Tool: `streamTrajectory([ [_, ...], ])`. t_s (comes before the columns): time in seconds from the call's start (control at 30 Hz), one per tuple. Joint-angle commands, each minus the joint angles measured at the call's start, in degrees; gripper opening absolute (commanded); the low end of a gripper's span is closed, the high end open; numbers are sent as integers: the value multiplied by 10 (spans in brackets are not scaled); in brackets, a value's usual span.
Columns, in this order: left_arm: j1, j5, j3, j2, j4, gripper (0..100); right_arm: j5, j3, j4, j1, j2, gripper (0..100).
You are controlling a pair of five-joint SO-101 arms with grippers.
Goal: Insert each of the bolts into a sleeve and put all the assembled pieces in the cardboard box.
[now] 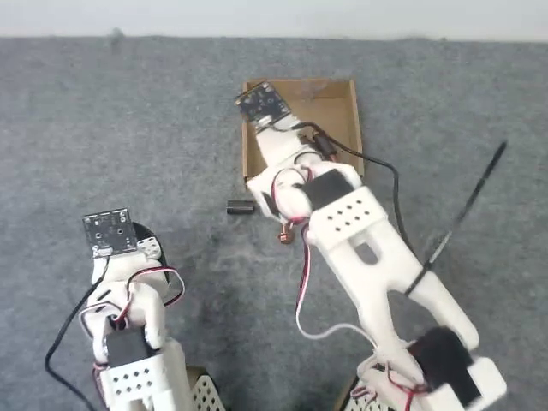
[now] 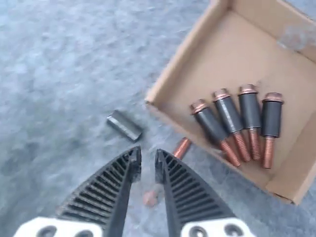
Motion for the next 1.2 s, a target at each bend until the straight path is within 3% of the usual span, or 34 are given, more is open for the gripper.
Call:
streamTrajectory([
  [0.0, -4, 7, -23, 8, -11, 12, -8, -5, 50, -13, -73, 46],
  [0.2, -4, 7, -66, 158, -63, 12, -4, -3, 83, -13, -93, 87],
  [0.4, -4, 7, -116, 345, -148, 12, 112, 37, 46, -15, -73, 87],
  [0.6, -44, 7, -160, 456, -205, 12, 179, 48, 45, -31, -40, 87],
  [0.83, -49, 34, -218, 563, -211, 12, 238, 47, -23, -54, 43, 89],
  [0.97, -65, 47, -266, 641, -211, 12, 239, 40, -73, -51, 95, 164],
  [1.17, -69, 76, -309, 706, -209, 12, 240, -55, -56, -53, 169, 172],
])
